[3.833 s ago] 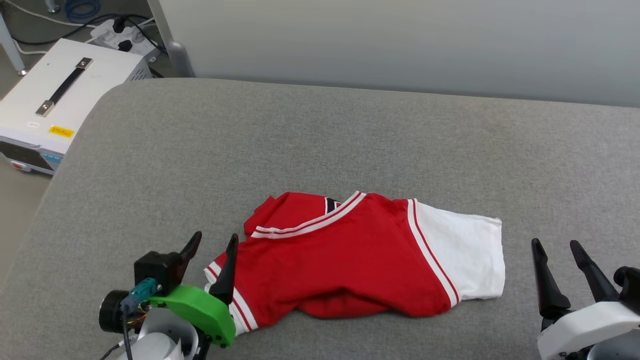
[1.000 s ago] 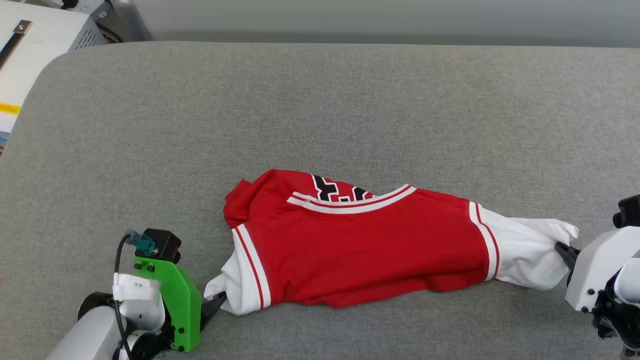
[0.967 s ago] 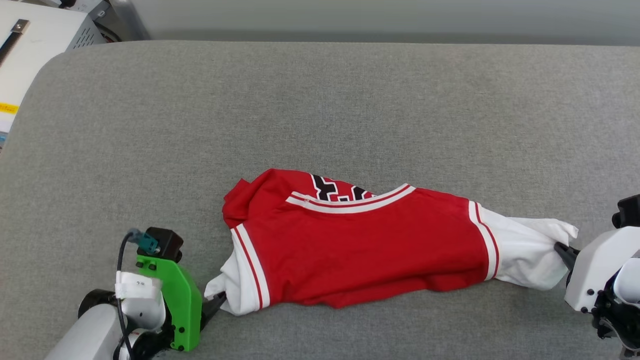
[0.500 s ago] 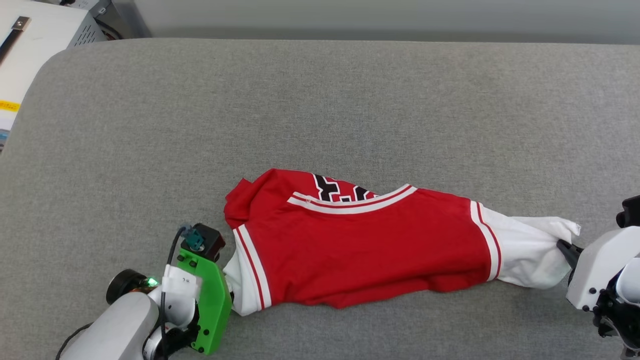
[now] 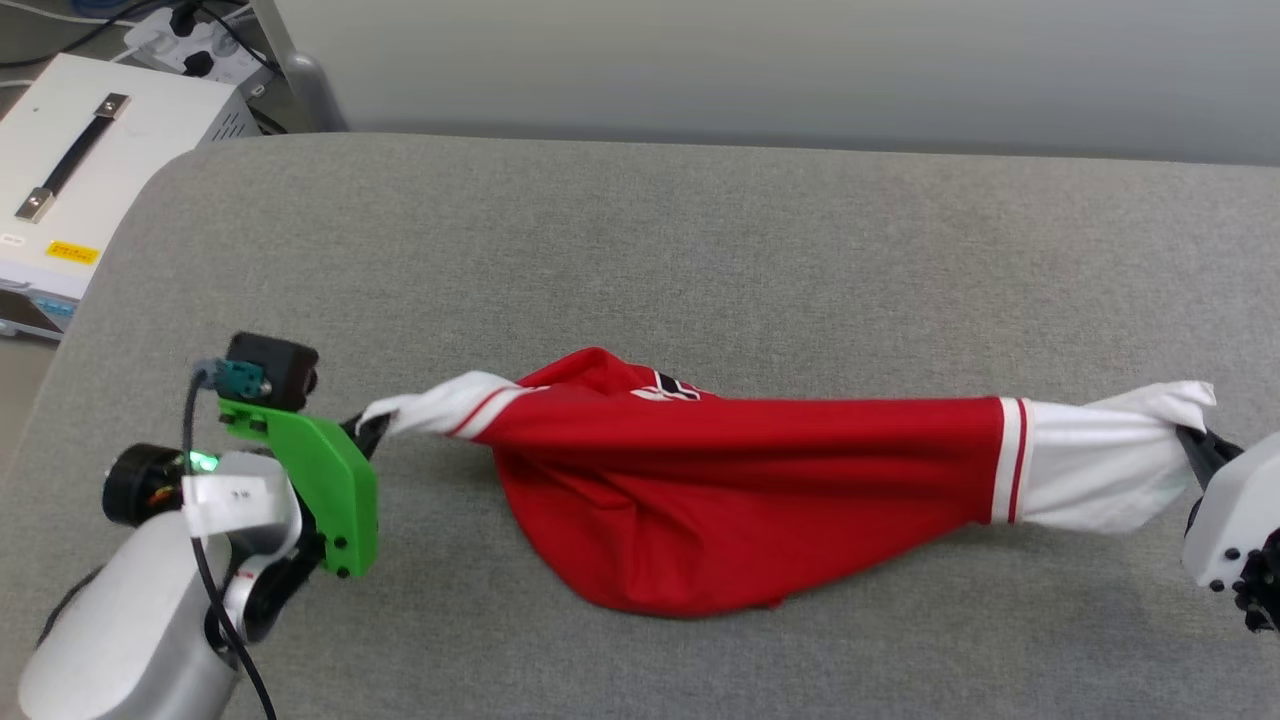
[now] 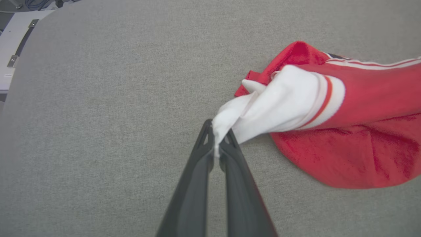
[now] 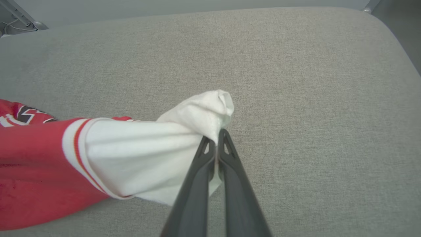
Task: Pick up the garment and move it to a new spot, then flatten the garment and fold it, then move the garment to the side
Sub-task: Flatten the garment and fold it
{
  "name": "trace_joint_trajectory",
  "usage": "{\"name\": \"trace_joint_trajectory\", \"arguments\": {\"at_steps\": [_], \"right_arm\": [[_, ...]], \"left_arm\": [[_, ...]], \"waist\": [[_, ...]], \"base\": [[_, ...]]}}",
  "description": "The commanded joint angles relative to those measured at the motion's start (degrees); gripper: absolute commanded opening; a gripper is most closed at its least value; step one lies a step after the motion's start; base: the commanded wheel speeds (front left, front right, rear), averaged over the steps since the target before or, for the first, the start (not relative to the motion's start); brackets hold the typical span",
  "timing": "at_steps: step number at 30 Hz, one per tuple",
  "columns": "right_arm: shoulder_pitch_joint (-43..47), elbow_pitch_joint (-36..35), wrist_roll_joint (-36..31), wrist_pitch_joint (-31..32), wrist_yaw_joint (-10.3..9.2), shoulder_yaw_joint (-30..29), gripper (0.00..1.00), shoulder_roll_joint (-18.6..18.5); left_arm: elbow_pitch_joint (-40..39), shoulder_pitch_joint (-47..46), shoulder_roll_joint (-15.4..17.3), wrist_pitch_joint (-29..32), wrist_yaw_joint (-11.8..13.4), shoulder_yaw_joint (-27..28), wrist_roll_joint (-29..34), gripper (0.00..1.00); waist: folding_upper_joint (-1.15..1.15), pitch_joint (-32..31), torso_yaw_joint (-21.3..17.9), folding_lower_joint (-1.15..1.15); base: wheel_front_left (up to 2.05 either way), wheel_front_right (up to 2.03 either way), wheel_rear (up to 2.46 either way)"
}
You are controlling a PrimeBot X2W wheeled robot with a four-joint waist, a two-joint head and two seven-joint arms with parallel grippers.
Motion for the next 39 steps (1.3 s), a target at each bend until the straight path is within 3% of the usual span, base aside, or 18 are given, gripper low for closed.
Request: {"name": "trace_joint_trajectory", "arguments": {"at_steps": [1, 9, 16, 22, 31, 39], "right_arm": [[-2.0, 0.1, -0.7, -0.9, -0.04, 0.0, 0.00, -0.9], [-13.2, 4.5, -2.4, -4.2, -0.04, 2.0, 0.00, -4.5], [-28.8, 11.4, -4.6, -7.7, -0.04, 4.6, 0.00, -8.2], [-44.1, 17.8, -7.4, -11.5, -0.04, 7.8, 0.00, -8.8], [-66.4, 26.9, -12.9, -18.4, -0.04, 11.4, 0.00, -8.1], [-77.2, 37.8, -16.1, -22.6, -0.04, 12.7, 0.00, -3.1]], "left_arm": [[0.0, -2.1, 0.3, -0.9, 1.1, 1.5, -0.7, 0.00], [5.2, -13.3, -2.2, -6.1, 2.4, 8.4, -3.7, 0.00], [13.3, -28.5, -2.7, -9.1, 0.4, 9.7, -2.1, 0.00], [21.4, -42.4, -2.4, -13.7, -1.7, 9.9, 0.9, 0.00], [30.5, -61.2, -2.6, -22.6, -4.9, 10.2, 4.2, 0.00], [40.6, -66.0, -4.9, -26.8, -7.3, 12.0, 0.7, 0.00]], "waist": [[0.00, -1.5, 0.6, 0.00], [0.00, -1.7, -0.4, 0.00], [0.00, 1.8, -1.6, 0.00], [0.00, 6.5, -2.9, 0.00], [0.00, 15.5, -4.0, 0.00], [0.00, 21.9, -5.7, 0.00]], "base": [[0.00, 0.00, 0.00], [0.00, 0.00, 0.00], [0.00, 0.00, 0.00], [0.00, 0.00, 0.00], [0.00, 0.00, 0.00], [0.00, 0.00, 0.00]]}}
